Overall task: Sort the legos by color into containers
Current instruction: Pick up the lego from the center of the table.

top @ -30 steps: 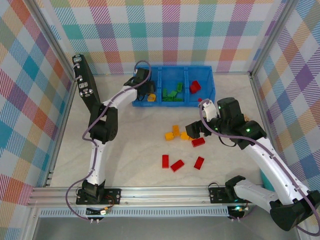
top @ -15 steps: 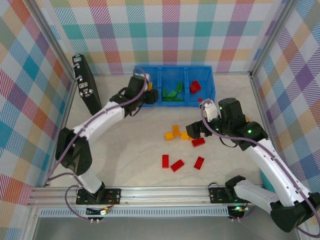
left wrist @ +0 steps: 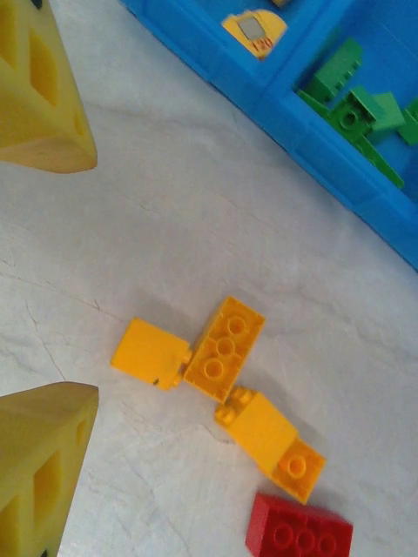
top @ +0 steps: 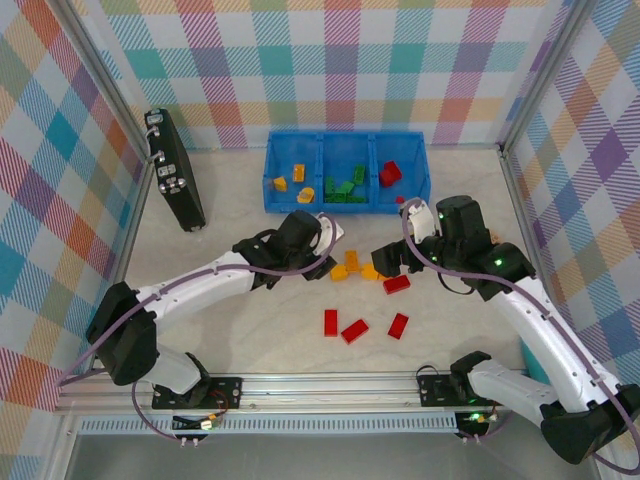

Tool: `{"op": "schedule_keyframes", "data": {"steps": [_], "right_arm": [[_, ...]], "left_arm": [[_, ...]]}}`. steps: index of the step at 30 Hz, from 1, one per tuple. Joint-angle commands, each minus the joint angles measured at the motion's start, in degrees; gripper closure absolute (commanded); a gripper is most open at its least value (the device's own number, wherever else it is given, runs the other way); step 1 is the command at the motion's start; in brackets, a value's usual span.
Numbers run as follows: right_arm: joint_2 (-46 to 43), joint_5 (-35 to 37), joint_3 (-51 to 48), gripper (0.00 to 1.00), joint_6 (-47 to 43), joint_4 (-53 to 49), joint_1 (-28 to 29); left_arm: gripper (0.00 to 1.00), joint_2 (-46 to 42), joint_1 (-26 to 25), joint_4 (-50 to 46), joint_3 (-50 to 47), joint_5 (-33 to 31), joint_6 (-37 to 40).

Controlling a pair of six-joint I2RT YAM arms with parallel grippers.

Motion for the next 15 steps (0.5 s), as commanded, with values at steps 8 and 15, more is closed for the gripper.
{"op": "schedule_keyframes", "data": {"steps": [8, 15], "right_arm": [[0.0, 0.1, 1.3, 0.01, -0.3, -0.5, -0.5], [0.8, 0.5, 0.5, 0.01, -0.8, 0.0, -0.5]], "left_arm": [[0.33, 10.0, -3.1, 1.2, 1.4, 5.3, 7.5], [0.32, 14.1, -3.2, 4.8, 1.5, 5.1, 8.2]]}}
